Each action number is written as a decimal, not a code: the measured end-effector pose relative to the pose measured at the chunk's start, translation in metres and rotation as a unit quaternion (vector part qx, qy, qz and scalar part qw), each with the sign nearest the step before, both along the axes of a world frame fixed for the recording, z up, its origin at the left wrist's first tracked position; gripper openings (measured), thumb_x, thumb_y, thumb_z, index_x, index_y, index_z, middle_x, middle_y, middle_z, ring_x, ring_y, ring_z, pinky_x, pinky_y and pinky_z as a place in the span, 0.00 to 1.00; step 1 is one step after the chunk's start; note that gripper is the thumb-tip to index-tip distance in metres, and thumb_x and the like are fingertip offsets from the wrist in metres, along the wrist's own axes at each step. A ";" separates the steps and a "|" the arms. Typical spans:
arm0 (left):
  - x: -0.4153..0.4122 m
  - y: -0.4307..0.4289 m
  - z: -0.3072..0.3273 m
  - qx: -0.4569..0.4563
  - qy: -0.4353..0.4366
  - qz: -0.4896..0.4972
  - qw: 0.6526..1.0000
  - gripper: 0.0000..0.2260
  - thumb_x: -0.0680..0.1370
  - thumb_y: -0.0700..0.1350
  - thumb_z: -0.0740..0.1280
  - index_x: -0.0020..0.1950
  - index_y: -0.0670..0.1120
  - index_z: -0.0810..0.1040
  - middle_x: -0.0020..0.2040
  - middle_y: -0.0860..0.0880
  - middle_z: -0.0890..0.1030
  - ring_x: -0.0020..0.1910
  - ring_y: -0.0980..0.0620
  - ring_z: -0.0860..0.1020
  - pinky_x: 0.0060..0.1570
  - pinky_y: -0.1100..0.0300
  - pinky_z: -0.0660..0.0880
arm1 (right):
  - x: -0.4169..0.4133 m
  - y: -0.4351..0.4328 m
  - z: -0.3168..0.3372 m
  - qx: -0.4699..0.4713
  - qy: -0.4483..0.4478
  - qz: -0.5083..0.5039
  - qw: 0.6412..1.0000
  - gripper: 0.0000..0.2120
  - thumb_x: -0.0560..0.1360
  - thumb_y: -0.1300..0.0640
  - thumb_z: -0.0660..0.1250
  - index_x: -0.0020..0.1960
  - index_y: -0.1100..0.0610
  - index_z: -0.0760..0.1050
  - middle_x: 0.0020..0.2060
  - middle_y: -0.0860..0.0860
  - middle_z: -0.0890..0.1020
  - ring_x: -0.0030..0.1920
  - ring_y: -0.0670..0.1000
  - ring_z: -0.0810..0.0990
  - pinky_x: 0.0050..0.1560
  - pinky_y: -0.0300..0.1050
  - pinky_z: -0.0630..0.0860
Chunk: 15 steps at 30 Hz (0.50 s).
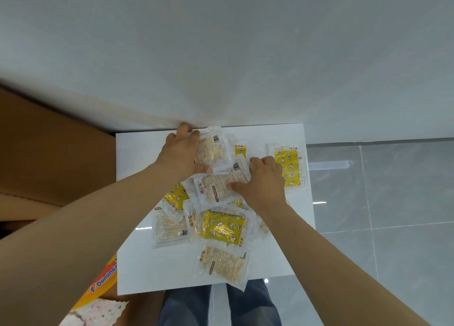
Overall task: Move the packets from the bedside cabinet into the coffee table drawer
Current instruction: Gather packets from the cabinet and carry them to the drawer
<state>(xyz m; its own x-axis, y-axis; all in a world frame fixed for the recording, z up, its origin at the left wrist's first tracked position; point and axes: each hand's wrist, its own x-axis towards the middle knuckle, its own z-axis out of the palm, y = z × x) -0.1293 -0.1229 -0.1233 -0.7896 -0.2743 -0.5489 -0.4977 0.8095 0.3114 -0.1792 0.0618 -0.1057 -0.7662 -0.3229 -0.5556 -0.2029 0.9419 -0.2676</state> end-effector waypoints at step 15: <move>0.015 -0.003 -0.002 0.090 -0.044 0.127 0.987 0.42 0.61 0.58 0.79 0.68 0.47 0.66 0.63 0.46 0.74 0.61 0.45 0.72 0.56 0.54 0.72 | 0.002 0.002 -0.010 -0.125 -0.017 -0.127 0.984 0.15 0.72 0.53 0.71 0.55 0.58 0.77 0.55 0.53 0.75 0.58 0.56 0.71 0.56 0.49 0.70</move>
